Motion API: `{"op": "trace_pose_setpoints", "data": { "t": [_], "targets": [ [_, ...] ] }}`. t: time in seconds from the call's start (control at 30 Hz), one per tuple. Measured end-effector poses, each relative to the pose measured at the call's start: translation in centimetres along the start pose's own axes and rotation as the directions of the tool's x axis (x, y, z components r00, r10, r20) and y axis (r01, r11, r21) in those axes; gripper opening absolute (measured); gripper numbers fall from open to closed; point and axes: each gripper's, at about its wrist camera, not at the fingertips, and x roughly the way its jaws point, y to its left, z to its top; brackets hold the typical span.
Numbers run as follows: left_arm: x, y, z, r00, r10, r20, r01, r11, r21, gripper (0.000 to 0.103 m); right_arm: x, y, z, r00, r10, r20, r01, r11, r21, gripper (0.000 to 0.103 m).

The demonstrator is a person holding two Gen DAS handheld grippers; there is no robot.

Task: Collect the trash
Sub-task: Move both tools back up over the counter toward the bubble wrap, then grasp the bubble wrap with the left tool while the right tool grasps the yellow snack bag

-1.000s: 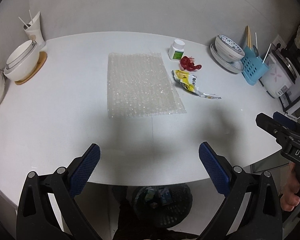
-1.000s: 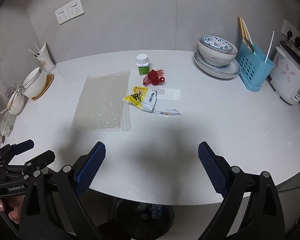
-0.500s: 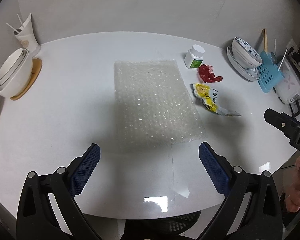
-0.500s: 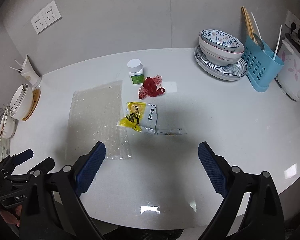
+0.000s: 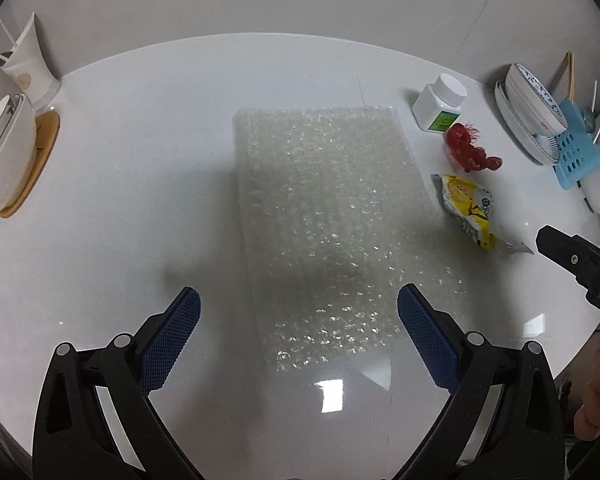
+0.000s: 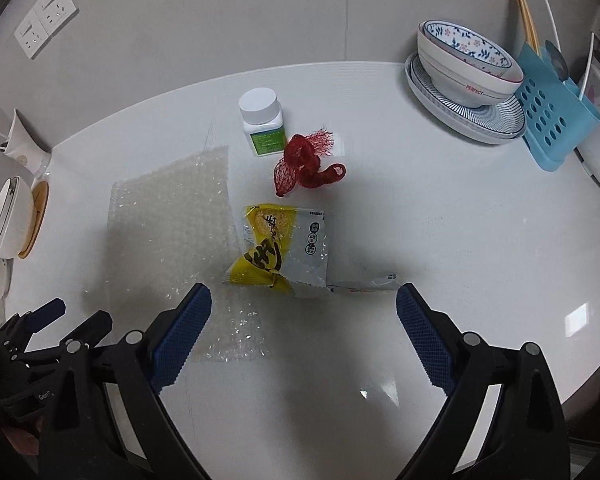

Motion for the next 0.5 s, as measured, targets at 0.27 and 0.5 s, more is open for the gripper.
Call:
{"op": "trace_pose_setpoints", "data": {
  "t": [0.27,0.5],
  "targets": [
    [4.3,0.9,1.7,0.998,0.043,-0.055,-0.042,0.999,0.016,0.097,3.5,0.6,1.4,0.998,-0.016,-0.065,0.017,1.000,0.018,0.090],
    [6.7,1.1,2.7,0.994,0.061,-0.087,-0.060,0.998,0.019,0.097,6.0,1.6,2.4,0.992,-0.002,-0.129,0.007,0.999,0.032,0.090]
  ]
}}
